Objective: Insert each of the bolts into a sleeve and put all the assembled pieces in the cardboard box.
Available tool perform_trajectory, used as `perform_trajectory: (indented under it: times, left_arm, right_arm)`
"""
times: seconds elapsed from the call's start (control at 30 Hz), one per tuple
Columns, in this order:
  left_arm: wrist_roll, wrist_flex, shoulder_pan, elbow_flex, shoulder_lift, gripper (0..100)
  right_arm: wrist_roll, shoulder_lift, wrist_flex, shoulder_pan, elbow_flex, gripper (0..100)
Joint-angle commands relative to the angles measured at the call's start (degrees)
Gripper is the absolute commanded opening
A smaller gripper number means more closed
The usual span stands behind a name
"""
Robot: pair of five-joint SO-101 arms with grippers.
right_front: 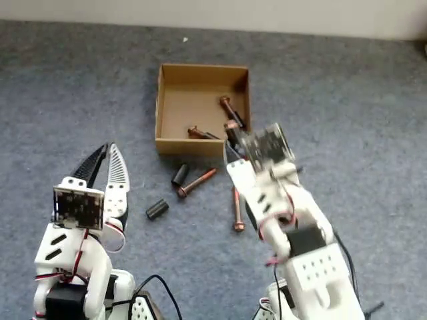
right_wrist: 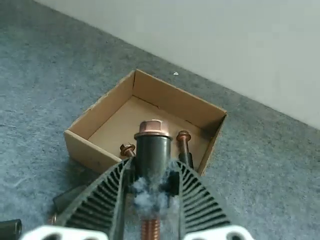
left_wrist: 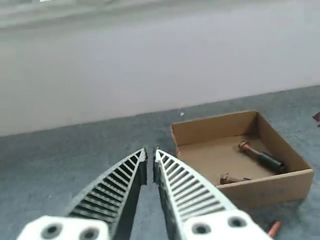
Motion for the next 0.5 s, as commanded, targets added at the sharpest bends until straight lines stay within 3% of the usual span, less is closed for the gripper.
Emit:
perform_trajectory:
  times: [0.0, 0.47]
  left_arm:
    - [-0.7, 0.8, -3.6, 2.5, 0.5, 5]
    - [2.1, 0.6, -4.2, 16.0, 0.5, 5]
  right_arm:
    - [0.4, 15.9, -2.6, 0.7, -15.3, 0.5]
    - [0.4, 57.0, -12.4, 3.0, -39.4, 0.5]
